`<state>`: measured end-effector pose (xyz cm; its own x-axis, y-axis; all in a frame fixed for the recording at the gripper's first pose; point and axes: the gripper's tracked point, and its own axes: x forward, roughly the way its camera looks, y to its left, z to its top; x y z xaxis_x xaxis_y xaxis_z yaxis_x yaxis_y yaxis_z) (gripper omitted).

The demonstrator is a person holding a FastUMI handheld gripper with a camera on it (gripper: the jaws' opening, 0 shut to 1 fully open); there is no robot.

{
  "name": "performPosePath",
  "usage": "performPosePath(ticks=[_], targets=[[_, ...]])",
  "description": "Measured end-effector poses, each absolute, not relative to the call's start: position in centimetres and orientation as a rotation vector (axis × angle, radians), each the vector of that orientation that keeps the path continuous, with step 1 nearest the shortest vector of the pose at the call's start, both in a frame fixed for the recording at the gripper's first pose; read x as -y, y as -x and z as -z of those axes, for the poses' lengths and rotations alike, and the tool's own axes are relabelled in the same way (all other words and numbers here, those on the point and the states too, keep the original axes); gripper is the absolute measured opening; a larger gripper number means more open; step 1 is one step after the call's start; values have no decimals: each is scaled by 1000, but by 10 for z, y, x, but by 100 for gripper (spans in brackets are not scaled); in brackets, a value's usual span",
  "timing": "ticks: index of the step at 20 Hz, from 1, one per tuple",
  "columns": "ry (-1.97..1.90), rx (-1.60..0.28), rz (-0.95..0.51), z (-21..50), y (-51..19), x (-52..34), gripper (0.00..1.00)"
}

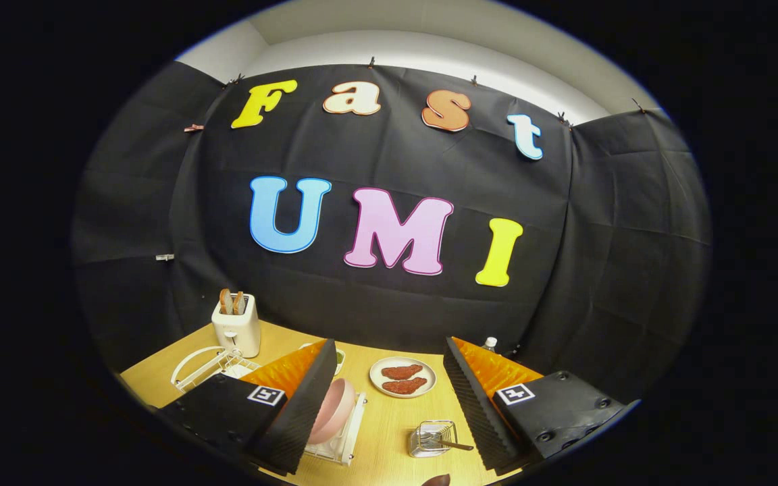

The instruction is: Take the plate from the dish rack, then take the spoon from the basket and place it into the plate.

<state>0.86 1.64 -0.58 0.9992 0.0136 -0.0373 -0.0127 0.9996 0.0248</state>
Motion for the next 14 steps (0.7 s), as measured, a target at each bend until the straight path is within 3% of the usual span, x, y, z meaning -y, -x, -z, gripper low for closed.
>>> performPosePath(ticks=[8,14], targets=[[-52,-111,-64,22,-24,-42,97],[-21,-286,-133,62,-48,-66,98]])
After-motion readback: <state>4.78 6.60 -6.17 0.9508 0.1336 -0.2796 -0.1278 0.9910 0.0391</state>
